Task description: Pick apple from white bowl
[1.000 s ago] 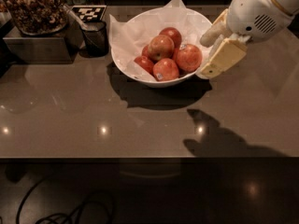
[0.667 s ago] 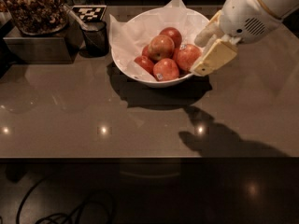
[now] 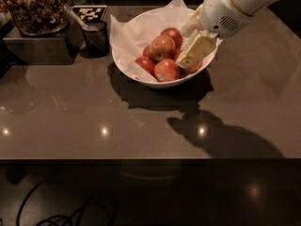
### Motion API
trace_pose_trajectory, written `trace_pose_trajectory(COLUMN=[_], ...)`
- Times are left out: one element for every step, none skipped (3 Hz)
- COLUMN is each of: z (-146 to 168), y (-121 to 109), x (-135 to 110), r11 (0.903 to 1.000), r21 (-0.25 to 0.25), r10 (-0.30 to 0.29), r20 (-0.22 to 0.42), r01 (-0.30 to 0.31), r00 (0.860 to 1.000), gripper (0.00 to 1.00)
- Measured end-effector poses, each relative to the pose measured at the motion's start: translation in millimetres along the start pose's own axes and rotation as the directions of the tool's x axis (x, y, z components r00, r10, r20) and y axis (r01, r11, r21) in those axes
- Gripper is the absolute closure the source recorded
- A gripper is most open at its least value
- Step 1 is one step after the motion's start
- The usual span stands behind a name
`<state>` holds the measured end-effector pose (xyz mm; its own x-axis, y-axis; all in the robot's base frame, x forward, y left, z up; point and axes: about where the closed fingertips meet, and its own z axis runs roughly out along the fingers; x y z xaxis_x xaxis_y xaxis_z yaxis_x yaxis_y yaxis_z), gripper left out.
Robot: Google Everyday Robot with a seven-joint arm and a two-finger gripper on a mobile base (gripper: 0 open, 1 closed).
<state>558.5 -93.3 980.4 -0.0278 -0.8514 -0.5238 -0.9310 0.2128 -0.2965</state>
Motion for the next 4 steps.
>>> trace_pose_trajectory(z=[10.9,12.7,18.1,26.9], y=[-17.2,-35.5,-46.3,-48.8], x=[1.4,10.2,20.9,30.5], r11=[0.9998,0.9991,0.9987,0.9985], r21=[0.017,0.042,0.047,0.023], r10=[-0.009,0.0,0.023,0.051], r20=[-0.015,-0.036,-0.044,-0.035], r01=[0.009,0.001,-0.021,-0.05], r00=[1.0,0.999,0.999,0.998], gripper=[0.4,0.39,0.37,0.33])
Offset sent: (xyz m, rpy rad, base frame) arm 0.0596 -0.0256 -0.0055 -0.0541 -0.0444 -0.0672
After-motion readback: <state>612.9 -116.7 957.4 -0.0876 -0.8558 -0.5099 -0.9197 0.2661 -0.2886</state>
